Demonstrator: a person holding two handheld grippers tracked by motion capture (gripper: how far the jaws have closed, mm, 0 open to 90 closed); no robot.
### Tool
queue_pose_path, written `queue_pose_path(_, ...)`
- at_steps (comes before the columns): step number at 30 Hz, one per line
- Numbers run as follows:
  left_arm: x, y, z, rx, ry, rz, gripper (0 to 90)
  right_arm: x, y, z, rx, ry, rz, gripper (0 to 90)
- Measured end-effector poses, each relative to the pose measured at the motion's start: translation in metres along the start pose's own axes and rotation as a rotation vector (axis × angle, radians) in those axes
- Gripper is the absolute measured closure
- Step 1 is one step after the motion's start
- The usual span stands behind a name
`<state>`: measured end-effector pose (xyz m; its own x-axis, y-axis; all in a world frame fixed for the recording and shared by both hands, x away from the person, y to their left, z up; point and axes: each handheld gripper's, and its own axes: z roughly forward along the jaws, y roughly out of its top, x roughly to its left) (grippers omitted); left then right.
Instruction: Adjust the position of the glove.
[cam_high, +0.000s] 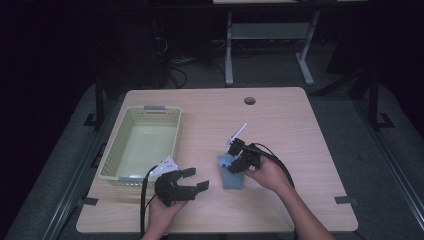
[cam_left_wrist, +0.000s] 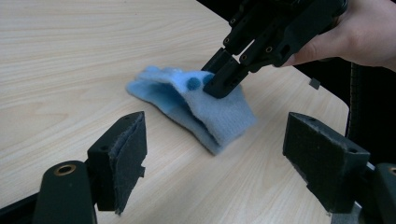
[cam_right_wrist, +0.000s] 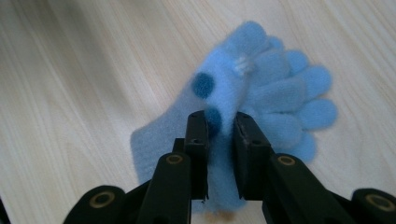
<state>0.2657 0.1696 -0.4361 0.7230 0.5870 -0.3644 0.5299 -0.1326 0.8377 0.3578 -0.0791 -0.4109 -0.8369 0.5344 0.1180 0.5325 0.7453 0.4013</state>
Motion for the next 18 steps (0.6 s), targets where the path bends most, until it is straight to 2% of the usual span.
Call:
queue_pose_path(5,-0.0014,0.0001,0.0006,0.0,-0.003,0.001,21.5,-0.0014,0.0001,0.005,0.009,-0.003,0.005,75.2)
queue_pose_path(12,-0.0011,-0.0002,0.0008,0.004,0.0,0.001,21.5,-0.0012,0.0,0.0086,0.018,-0.057,0.011,63.7)
queue_pose_path(15,-0.0011,-0.0004,0.0013,0.005,0.001,0.001,21.7,-0.003,-0.0003,0.0049,-0.011,-0.067,0.026,60.4)
queue_pose_path(18,-0.0007,-0.0008,0.0026,0.009,0.0,0.001,21.9,-0.0025,-0.0005,-0.0003,-0.046,-0.08,0.036,65.0)
